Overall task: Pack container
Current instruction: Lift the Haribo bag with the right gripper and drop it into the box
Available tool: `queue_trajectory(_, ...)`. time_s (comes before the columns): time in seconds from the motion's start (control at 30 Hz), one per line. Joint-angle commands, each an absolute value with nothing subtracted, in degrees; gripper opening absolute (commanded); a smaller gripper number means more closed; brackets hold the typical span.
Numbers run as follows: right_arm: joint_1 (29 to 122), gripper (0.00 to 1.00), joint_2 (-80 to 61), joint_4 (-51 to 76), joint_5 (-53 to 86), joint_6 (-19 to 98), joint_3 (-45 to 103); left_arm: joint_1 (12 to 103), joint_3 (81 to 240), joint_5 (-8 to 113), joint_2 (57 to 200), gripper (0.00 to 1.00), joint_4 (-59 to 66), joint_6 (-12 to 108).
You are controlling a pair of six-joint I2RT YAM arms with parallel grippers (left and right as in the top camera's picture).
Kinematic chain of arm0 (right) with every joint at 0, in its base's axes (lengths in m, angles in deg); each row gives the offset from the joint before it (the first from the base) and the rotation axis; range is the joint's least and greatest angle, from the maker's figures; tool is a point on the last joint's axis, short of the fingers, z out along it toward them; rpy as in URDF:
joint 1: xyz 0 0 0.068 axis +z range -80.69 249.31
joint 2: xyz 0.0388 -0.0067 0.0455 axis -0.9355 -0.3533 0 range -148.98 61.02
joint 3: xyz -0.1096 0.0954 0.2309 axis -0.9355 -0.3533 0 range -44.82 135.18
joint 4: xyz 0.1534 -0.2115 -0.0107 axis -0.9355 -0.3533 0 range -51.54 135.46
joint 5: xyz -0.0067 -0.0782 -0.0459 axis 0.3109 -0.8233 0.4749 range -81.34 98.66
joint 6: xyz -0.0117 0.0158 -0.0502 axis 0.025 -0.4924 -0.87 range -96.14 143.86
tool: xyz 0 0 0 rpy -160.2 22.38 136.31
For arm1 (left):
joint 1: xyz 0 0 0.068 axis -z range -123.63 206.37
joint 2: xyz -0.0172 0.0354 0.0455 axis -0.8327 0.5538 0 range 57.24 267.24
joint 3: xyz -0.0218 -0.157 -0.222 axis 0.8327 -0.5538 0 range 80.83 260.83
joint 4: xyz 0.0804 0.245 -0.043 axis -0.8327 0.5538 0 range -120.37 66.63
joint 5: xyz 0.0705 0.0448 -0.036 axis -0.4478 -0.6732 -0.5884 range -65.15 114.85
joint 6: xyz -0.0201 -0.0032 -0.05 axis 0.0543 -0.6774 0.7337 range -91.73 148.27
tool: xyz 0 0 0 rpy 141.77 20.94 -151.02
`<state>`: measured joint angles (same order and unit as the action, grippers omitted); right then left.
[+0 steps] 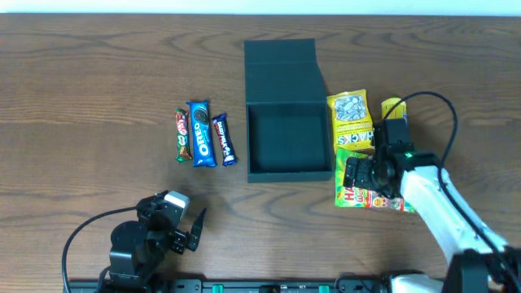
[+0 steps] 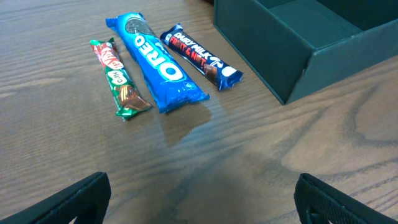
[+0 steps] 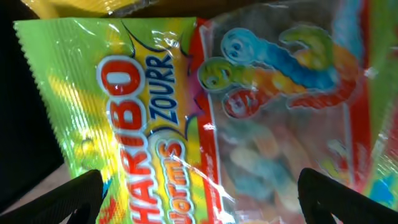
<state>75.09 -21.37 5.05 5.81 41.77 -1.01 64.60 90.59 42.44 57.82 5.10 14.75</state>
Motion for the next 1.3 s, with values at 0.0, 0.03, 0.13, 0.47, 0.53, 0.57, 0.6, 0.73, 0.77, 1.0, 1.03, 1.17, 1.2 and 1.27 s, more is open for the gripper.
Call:
queue_trajectory(0.0, 74.48, 0.99, -24.48, 6.96, 7.71, 39.85, -0.38, 64.27, 90.04, 42.24, 57.45, 0.95, 4.88, 15.16)
queue_trajectory(0.03, 74.48, 0.99, -26.16, 7.81, 8.08, 39.83, -0.38, 64.27, 90.04, 42.24, 57.45, 0.95, 4.88, 15.16)
queue_trajectory(0.13, 74.48, 0.93, -30.14, 9.05, 9.37, 39.83, -0.38, 64.27, 90.04, 42.24, 57.45, 0.95, 4.88, 15.16)
queue_trajectory(0.47, 74.48, 0.01, -32.96, 7.52, 9.37, 39.65, -0.23, 64.27, 90.04, 42.24, 57.45, 0.95, 4.9, 15.16)
queue_trajectory(0.53, 74.46, 0.01, -31.89, 3.96, 9.37, 39.65, 1.13, 64.27, 90.04, 42.24, 57.45, 0.96, 4.88, 15.16)
queue_trajectory(0.57, 74.48, 0.01, -30.73, 1.73, 9.35, 39.65, 2.33, 64.27, 90.04, 42.24, 57.45, 0.96, 4.88, 15.16)
queue_trajectory(0.6, 74.48, 0.01, -29.05, -0.72, 9.37, 39.67, 3.93, 64.27, 90.04, 42.24, 57.45, 0.95, 4.88, 15.16)
queue_trajectory(0.73, 74.48, 0.01, -19.58, -10.62, 9.39, 44.4, 12.69, 64.27, 90.04, 42.24, 57.45, 0.95, 4.88, 15.16)
queue_trajectory(0.77, 74.53, 0.01, -17.5, -12.02, 9.48, 46.6, 14.57, 64.27, 90.04, 42.24, 57.45, 0.95, 4.88, 15.16)
queue_trajectory(1.0, 79.51, 0.01, -4.67, -4.19, 28.39, 53.95, 19.95, 64.27, 90.04, 42.24, 57.45, 0.95, 4.88, 15.16)
queue_trajectory(1.03, 82.11, 0.01, -5.59, -2.86, 27.6, 58.34, 19.95, 64.25, 90.04, 42.24, 57.45, 0.95, 4.9, 15.16)
queue_trajectory(1.17, 92.67, 0.01, -13.05, 4.33, 23.43, 66.12, 20.01, 64.27, 90.04, 42.24, 57.45, 0.95, 4.88, 15.16)
queue_trajectory(1.2, 94.72, 0.01, -15.91, 6.67, 23.43, 67.69, 20.01, 64.27, 90.04, 42.24, 57.45, 0.95, 4.88, 15.16)
queue_trajectory(1.27, 97.17, 0.02, -21.18, 10.98, 23.45, 68.28, 20.34, 64.27, 90.04, 42.24, 57.45, 0.95, 4.88, 15.16)
